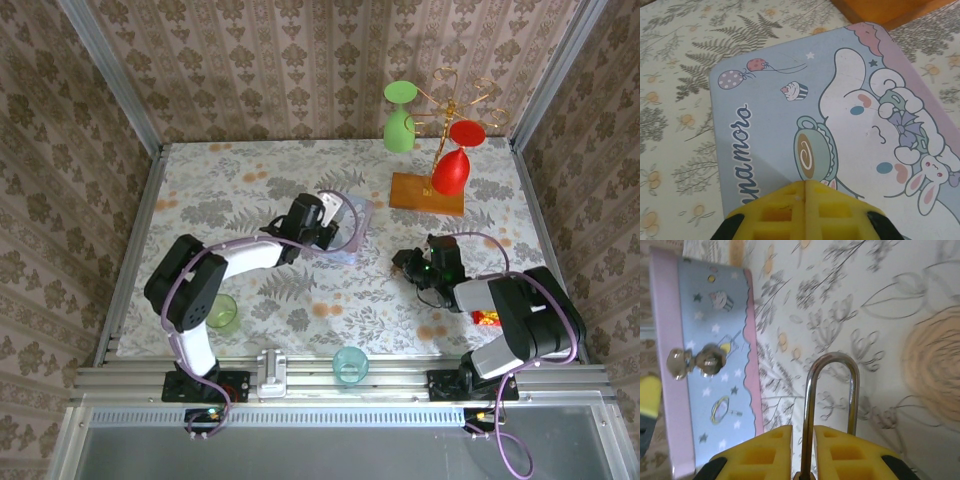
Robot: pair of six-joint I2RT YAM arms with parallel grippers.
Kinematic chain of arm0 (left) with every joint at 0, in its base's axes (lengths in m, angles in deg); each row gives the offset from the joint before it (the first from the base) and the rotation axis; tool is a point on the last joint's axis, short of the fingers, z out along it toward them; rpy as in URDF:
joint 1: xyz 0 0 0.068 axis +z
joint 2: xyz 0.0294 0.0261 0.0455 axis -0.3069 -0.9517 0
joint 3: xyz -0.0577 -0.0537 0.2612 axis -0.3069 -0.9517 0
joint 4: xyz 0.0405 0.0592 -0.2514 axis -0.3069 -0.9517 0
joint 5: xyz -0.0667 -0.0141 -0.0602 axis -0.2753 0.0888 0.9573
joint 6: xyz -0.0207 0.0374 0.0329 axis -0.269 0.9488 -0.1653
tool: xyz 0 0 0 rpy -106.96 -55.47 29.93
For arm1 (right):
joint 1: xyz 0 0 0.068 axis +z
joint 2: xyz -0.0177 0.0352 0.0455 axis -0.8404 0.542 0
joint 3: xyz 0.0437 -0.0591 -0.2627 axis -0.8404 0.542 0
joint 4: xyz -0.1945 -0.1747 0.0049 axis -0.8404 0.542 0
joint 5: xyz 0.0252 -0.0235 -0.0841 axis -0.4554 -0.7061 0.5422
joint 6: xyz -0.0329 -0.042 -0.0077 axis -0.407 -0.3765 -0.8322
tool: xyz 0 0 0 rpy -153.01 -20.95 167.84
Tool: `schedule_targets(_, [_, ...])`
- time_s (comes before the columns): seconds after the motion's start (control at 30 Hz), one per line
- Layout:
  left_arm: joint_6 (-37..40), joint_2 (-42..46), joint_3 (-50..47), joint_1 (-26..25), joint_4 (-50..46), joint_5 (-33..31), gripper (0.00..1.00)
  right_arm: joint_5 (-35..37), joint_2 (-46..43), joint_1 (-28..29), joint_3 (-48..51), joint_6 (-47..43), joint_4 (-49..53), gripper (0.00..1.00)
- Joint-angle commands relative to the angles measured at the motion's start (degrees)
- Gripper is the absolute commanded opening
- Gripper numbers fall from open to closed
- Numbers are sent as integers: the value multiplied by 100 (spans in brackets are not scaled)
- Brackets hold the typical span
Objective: Unlock the padlock with the key
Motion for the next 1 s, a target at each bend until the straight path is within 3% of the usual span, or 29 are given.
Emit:
schedule_targets(0.0, [344, -204, -121, 424, -1405, -604, 8, -826, 155, -56, -334, -380, 422, 0])
schedule_targets(0.17, [447, -29, 186, 683, -1449, -552, 17, -1396, 516, -276, -601, -611, 989, 1])
schedule_targets(0.27, [366, 131, 346, 635, -1518, -546, 25, -1629, 642, -403, -730, -817, 1371, 10])
schedule_targets(0.43, [348, 513, 418, 33, -1783, -1023, 57, -1389, 529, -535, -830, -1196, 2199, 25])
schedule_targets(0.57, [-56, 594, 354, -285, -2247, -1055, 68, -1160, 322, -535, -1000, -1545, 2788, 26])
schedule_targets(0.63, [-218, 675, 214, -438, -2392, -1327, 81, -1101, 294, -535, -1092, -1677, 2980, 27])
schedule_targets(0.67, [-265, 680, 178, -473, -2480, -1401, 98, -1076, 300, -527, -1134, -1732, 3060, 27])
schedule_targets(0.97, [-391, 57, 203, -559, -3009, -2093, 100, -125, 27, -263, -1692, -2418, 4502, 29])
